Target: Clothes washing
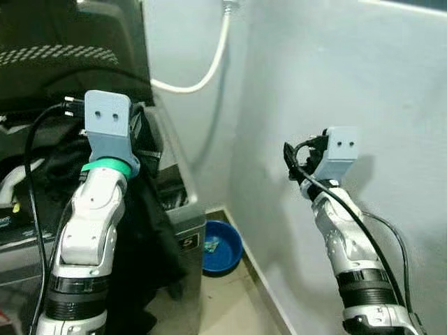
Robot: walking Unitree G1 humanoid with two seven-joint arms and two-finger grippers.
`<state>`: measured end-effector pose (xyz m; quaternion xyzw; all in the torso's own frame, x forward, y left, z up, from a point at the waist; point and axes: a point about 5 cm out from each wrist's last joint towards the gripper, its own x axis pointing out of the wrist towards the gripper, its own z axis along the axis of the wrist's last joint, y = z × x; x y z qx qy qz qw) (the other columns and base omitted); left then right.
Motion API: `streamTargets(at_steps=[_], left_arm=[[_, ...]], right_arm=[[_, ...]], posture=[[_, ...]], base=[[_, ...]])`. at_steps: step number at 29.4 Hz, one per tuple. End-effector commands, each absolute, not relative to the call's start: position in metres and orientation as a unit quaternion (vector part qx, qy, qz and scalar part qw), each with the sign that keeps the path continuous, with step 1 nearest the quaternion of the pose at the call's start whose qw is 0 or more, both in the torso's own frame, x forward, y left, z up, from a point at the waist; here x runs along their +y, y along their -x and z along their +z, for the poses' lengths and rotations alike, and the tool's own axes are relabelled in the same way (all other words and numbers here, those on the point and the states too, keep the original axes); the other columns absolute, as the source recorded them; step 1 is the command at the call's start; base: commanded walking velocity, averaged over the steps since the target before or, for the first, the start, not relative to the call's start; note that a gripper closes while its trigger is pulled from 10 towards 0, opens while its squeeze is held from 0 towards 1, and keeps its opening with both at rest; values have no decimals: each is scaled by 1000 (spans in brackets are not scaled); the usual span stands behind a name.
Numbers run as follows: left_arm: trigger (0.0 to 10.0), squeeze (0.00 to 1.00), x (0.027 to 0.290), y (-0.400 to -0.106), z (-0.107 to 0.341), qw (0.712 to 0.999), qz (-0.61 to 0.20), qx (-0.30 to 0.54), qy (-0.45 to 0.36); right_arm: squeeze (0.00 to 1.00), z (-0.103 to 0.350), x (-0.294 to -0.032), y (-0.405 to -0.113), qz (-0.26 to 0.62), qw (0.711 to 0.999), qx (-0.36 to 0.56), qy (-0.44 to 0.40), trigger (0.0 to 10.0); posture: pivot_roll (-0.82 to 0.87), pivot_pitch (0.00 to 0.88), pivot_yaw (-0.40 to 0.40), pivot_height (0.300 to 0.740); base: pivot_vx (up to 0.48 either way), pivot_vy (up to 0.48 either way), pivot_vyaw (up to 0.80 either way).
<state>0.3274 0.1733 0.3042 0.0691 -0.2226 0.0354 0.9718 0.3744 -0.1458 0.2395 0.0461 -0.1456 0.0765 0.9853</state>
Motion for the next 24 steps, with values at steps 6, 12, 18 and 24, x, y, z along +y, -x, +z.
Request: streamTargets(at_steps=[6,12,18,24], left_arm=[[10000,0,175,-321,308,970,44,-234,-57],[10000,0,171,-319,317,966,33,-251,-56],[10000,0,171,-317,319,965,31,-253,-54],[10000,0,171,-316,320,965,27,-256,-53]], right_arm=[[0,235,-142,-373,80,985,-146,-45,10000],[0,232,-142,-372,76,986,-140,-50,10000],[0,229,-143,-372,71,987,-135,-49,10000],[0,228,-143,-372,70,987,-135,-51,10000]], posture=[[15,51,11,740],[18,45,13,740],[21,41,13,740],[22,37,13,740]], base=[[0,0,0],[0,0,0],[0,252,0],[0,423,0]])
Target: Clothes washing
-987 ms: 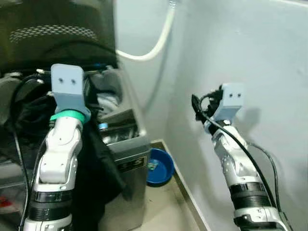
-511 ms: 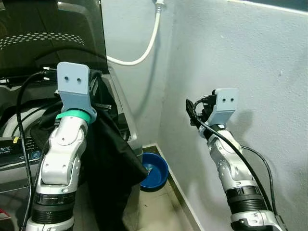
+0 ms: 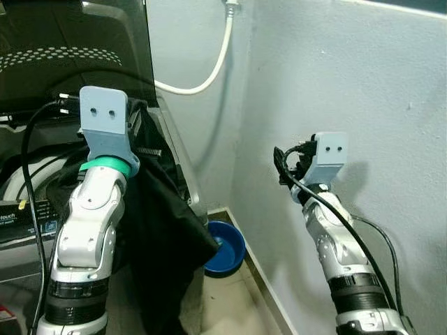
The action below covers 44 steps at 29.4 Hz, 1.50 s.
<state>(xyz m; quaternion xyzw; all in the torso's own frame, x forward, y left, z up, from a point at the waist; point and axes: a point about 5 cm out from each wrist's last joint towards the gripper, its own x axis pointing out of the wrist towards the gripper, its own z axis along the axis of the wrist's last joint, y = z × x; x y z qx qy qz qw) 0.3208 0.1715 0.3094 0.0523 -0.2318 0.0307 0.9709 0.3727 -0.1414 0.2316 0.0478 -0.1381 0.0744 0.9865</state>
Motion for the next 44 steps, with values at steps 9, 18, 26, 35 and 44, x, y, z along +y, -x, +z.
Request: streamTargets(at_steps=[9,18,26,35,44], left_arm=[[10000,0,169,-316,322,965,20,-257,-53],[10000,0,172,-316,323,965,24,-256,-54],[10000,0,174,-317,323,966,30,-253,-53],[10000,0,180,-321,318,969,51,-234,-57],[10000,0,183,-323,316,971,67,-219,-65]], right_arm=[[0,229,-143,-373,70,987,-135,-51,10000],[0,228,-143,-373,71,988,-133,-44,10000],[0,228,-132,-372,99,986,-137,-5,10000],[0,225,-133,-372,106,986,-132,-10,10000],[0,225,-133,-372,108,985,-134,-8,10000]], posture=[[24,38,13,740],[24,43,11,740],[24,48,12,740],[22,51,11,740],[17,54,11,740]], base=[[0,418,0],[0,415,0],[0,398,600],[0,80,178],[0,0,0]])
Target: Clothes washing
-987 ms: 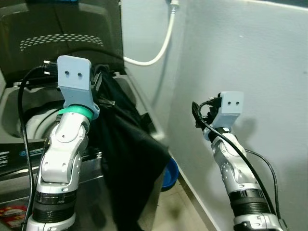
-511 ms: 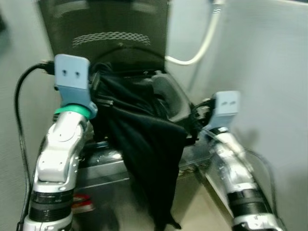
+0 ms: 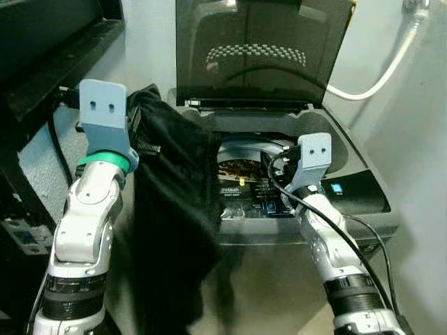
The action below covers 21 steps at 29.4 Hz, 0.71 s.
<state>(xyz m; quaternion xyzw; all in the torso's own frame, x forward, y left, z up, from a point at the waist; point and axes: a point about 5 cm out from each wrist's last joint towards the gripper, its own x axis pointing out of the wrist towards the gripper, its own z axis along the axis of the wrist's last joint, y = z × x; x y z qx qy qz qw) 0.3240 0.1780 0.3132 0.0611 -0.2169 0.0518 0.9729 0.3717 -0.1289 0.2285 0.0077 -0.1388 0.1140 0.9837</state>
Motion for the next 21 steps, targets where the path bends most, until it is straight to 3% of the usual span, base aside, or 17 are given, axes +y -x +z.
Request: streamTargets(at_steps=[1,15,21], left_arm=[[10000,0,183,-324,316,971,69,-217,-68],[10000,0,188,-322,313,972,81,-204,-81],[10000,0,189,-321,316,971,86,-216,-54]], right_arm=[[0,225,-133,-372,108,985,-134,-7,10000],[0,225,-134,-371,110,985,-135,-9,10000],[0,225,-134,-371,112,984,-135,-9,10000]], posture=[[17,54,11,740],[17,55,11,740],[16,57,10,740]], base=[[0,0,0],[0,-401,0],[0,0,0]])
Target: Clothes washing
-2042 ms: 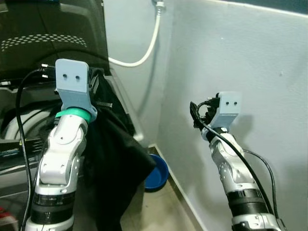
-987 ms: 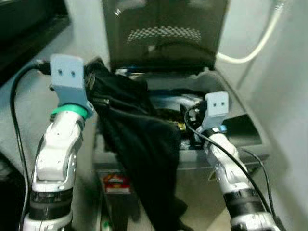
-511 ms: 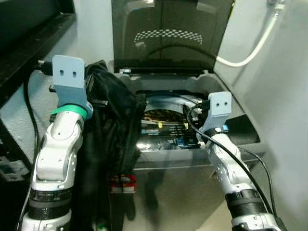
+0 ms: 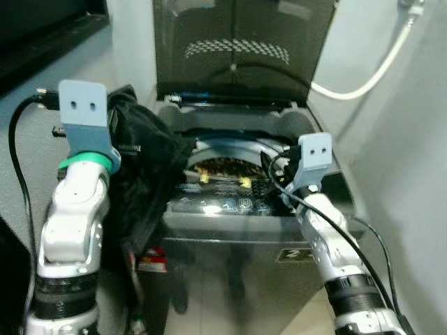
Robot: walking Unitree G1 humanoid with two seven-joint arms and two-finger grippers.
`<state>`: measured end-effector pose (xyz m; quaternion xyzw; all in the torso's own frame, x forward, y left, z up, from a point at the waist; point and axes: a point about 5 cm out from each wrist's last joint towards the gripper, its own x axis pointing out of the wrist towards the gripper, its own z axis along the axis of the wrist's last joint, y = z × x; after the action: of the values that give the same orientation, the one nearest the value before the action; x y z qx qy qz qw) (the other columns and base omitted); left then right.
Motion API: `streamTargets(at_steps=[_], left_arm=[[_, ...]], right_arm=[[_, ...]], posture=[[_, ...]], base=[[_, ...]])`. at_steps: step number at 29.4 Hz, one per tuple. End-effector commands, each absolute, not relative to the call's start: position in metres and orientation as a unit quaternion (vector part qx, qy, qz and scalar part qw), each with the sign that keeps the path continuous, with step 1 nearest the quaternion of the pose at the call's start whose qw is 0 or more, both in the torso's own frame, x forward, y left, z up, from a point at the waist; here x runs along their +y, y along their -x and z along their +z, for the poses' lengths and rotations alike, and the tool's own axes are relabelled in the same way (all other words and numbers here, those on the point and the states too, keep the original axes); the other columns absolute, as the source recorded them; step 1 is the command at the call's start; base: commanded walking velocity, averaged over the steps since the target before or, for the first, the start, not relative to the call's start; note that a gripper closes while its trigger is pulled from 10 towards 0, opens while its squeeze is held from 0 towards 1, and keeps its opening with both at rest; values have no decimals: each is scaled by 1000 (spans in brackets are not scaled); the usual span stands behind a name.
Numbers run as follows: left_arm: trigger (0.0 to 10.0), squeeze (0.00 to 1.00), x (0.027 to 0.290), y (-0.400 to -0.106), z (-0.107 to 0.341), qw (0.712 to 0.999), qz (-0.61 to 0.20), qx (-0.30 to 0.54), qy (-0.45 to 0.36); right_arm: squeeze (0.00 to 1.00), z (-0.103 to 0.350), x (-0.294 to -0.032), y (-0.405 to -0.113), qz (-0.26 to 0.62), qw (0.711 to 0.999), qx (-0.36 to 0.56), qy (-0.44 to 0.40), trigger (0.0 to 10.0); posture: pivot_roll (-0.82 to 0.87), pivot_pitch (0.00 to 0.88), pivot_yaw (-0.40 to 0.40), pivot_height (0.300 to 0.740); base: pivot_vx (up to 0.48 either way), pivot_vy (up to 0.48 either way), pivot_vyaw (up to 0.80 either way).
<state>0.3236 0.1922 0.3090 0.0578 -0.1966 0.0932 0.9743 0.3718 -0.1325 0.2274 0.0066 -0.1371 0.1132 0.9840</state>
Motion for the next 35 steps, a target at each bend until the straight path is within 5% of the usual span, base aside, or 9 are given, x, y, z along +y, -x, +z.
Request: streamTargets(at_steps=[1,35], left_arm=[[10000,0,189,-321,316,971,86,-216,-54],[10000,0,183,-322,316,970,87,-220,-58]], right_arm=[[0,225,-134,-371,112,984,-135,-9,10000],[0,229,-127,-370,121,982,-149,0,10000]], posture=[[16,57,10,740],[17,50,5,740]], base=[[0,0,0],[0,0,94]])
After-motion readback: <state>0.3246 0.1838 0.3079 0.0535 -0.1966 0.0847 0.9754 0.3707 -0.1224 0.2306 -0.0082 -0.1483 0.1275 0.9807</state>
